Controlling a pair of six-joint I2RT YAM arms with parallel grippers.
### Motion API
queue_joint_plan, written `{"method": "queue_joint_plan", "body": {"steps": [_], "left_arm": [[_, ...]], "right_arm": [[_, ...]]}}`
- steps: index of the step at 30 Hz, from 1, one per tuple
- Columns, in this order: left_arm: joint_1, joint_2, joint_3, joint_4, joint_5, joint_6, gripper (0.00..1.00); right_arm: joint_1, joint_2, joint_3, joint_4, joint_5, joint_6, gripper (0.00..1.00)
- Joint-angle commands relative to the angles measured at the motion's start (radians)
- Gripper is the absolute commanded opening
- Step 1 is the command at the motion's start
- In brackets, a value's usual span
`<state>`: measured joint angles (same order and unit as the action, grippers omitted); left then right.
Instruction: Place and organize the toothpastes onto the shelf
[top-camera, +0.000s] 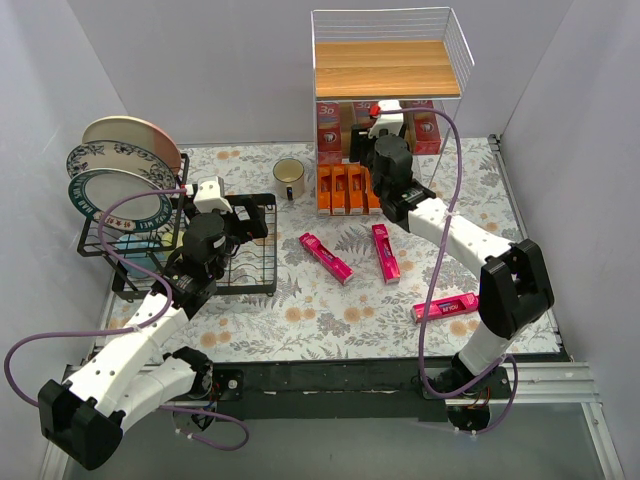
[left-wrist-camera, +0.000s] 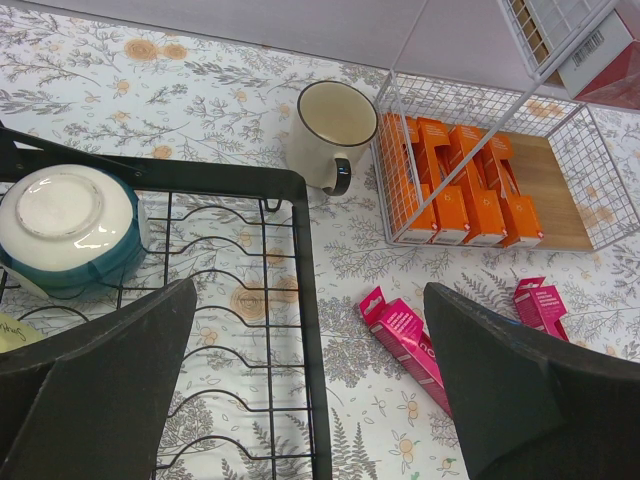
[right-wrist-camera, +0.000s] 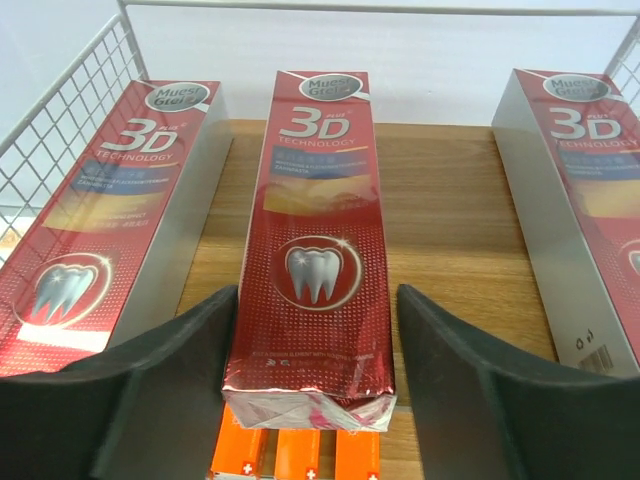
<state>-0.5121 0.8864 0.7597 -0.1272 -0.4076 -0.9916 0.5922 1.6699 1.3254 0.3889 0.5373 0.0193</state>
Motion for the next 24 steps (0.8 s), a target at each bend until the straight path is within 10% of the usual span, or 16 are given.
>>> {"method": "queue_joint_plan", "body": {"steps": [1,24], "left_arm": [[0.007,-0.02,-0.011,0.0,-0.007,0.01,0.98],[0.006,-0.02,-0.013,0.001,-0.011,0.011,0.98]], "right_arm": [[0.003,-0.061,-0.025,0.082,0.053,-0.016,0.69],[0.003,-0.082,-0.065,0.097,0.122,-0.009,0.66]]}}
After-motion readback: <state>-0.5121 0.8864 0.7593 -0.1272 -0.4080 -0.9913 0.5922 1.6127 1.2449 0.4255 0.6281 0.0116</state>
